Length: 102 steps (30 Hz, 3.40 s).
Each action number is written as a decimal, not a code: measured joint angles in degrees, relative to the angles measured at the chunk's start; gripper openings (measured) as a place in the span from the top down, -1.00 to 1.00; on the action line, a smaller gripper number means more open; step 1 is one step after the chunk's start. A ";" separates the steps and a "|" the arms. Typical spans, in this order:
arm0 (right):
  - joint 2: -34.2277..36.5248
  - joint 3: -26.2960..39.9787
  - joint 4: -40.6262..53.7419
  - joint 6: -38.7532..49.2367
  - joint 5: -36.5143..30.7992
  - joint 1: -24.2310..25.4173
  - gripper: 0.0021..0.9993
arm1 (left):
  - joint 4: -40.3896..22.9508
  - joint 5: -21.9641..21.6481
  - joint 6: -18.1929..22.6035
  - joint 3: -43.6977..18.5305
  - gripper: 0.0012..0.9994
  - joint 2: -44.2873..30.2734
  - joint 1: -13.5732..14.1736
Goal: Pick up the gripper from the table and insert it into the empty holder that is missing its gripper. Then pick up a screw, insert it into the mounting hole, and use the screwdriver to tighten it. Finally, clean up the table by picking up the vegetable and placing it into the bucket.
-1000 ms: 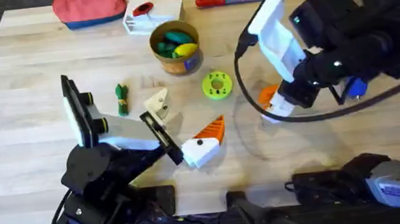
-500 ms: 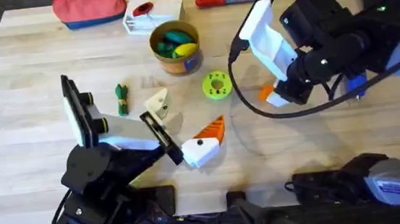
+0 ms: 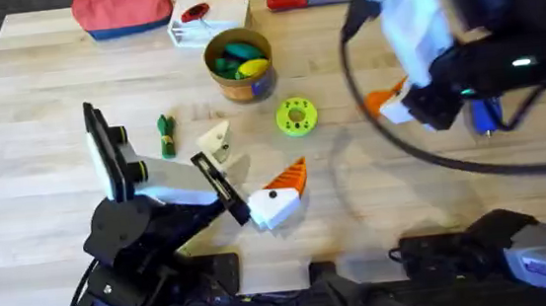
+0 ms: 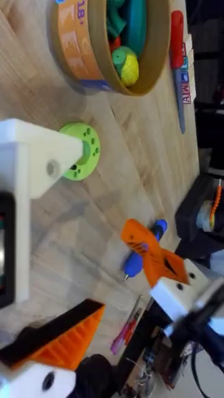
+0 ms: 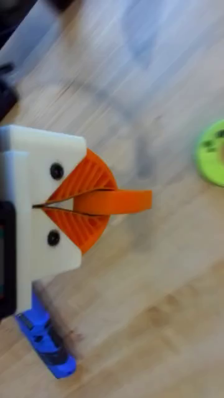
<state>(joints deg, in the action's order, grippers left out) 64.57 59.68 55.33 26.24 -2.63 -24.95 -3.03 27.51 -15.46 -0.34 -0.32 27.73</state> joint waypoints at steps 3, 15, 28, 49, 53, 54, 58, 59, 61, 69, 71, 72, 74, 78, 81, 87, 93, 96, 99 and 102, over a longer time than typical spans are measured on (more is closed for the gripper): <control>-7.43 1.43 -1.36 -4.57 6.10 1.38 0.99 | 0.02 0.00 0.00 0.00 -0.97 0.00 0.00; -15.26 -21.55 -34.81 -45.02 38.92 5.44 1.00 | 0.00 0.00 -0.02 0.00 -0.97 0.01 0.00; 5.90 -24.34 -56.97 -75.82 63.38 2.12 1.00 | 0.00 0.02 0.00 0.00 -0.97 0.00 0.00; 15.55 -24.43 -72.22 -90.30 68.87 -2.31 1.00 | 0.00 0.02 0.00 0.00 -0.97 0.02 0.00; 15.55 -24.43 -73.64 -91.12 68.18 -2.60 1.00 | 0.00 0.00 0.00 0.00 -0.97 0.00 0.00; 15.53 -24.43 -74.13 -91.41 67.97 -2.60 1.00 | 0.00 0.00 -0.01 0.00 -0.97 0.01 0.00; 15.55 -24.43 -74.62 -92.31 66.61 -2.60 1.00 | 0.00 0.04 0.00 0.00 -0.97 0.00 0.00; 15.55 -24.43 -74.64 -92.55 66.33 -2.60 1.00 | 0.00 0.13 0.00 0.00 -0.97 0.00 0.00; 16.01 -24.43 -75.06 -93.01 66.00 -2.60 1.00 | 0.00 0.59 0.12 0.00 -0.97 0.00 0.00; 21.09 -24.18 -83.56 -96.55 65.93 -4.47 1.00 | -0.02 2.79 2.21 0.00 -0.97 0.00 0.00; 22.52 -23.48 -84.02 -96.81 66.09 -5.55 1.00 | -0.05 2.94 2.15 0.00 -0.97 0.00 0.00; 23.22 -23.00 -84.20 -96.90 66.03 -5.93 1.00 | -0.12 2.68 2.11 0.00 -0.97 0.00 -0.10; 24.76 -21.84 -84.53 -96.99 66.07 -6.18 1.00 | -0.15 2.22 1.96 0.00 -0.97 0.00 -0.45; 27.92 -19.53 -85.94 -97.04 66.09 -6.71 1.00 | -0.20 0.76 1.73 0.00 -0.97 0.00 -0.98; 28.18 -19.25 -85.94 -97.00 66.09 -6.62 1.00 | -0.19 0.84 1.75 0.00 -0.97 0.00 -0.98; 28.31 -19.21 -85.79 -97.00 66.09 -6.38 1.00 | -0.17 2.31 1.75 -0.02 -0.97 0.00 -0.98; 28.30 -19.21 -85.83 -96.99 65.61 -6.71 1.00 | -0.20 2.43 1.70 -0.02 -0.97 0.00 -1.02; 28.29 -19.21 -85.85 -96.62 65.52 -6.75 1.00 | -0.20 2.43 1.68 -0.02 -0.97 0.00 -1.03; 28.31 -19.21 -85.83 -95.16 65.72 -6.75 1.00 | -0.17 2.45 1.70 -0.02 -0.98 0.00 -1.03; 28.29 -19.21 -85.79 -93.72 66.11 -6.73 0.97 | -0.17 2.47 1.70 -0.02 -0.97 0.00 -1.03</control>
<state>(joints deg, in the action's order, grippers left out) 92.86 40.47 -30.46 -67.48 63.49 -31.68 -3.20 29.98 -13.76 -0.36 -0.32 26.70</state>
